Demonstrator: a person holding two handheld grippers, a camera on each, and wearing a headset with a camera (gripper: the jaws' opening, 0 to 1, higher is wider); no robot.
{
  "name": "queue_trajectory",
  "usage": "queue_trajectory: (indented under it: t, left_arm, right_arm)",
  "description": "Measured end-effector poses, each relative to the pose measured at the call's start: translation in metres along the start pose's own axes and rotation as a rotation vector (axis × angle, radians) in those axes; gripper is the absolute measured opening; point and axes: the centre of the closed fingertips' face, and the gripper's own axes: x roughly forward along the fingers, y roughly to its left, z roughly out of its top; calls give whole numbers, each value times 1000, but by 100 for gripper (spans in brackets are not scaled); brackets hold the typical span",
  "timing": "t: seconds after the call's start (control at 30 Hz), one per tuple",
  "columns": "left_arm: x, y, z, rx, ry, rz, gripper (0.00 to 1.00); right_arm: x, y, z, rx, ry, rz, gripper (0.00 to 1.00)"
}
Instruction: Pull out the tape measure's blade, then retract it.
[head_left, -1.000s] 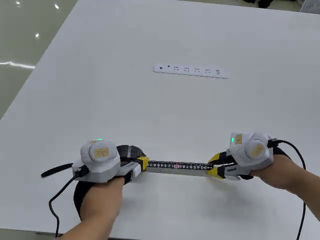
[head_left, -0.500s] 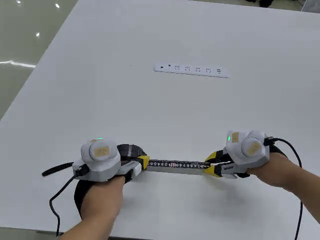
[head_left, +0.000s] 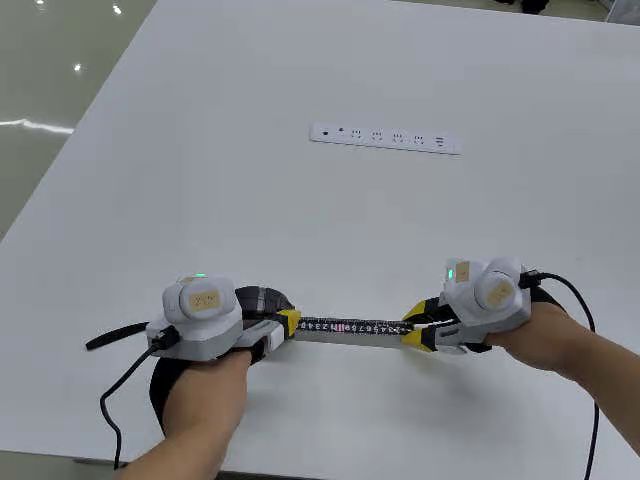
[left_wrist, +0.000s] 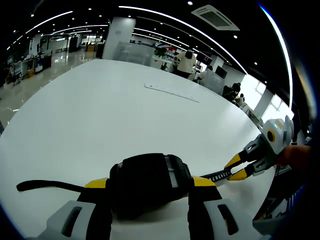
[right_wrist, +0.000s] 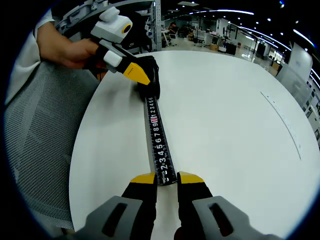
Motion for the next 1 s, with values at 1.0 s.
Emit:
queue_trajectory:
  t: [1.0]
  left_arm:
    - [-1,1,-1,-3,0,-2,58]
  right_arm:
    - [17,5,18,3,-18,24,11]
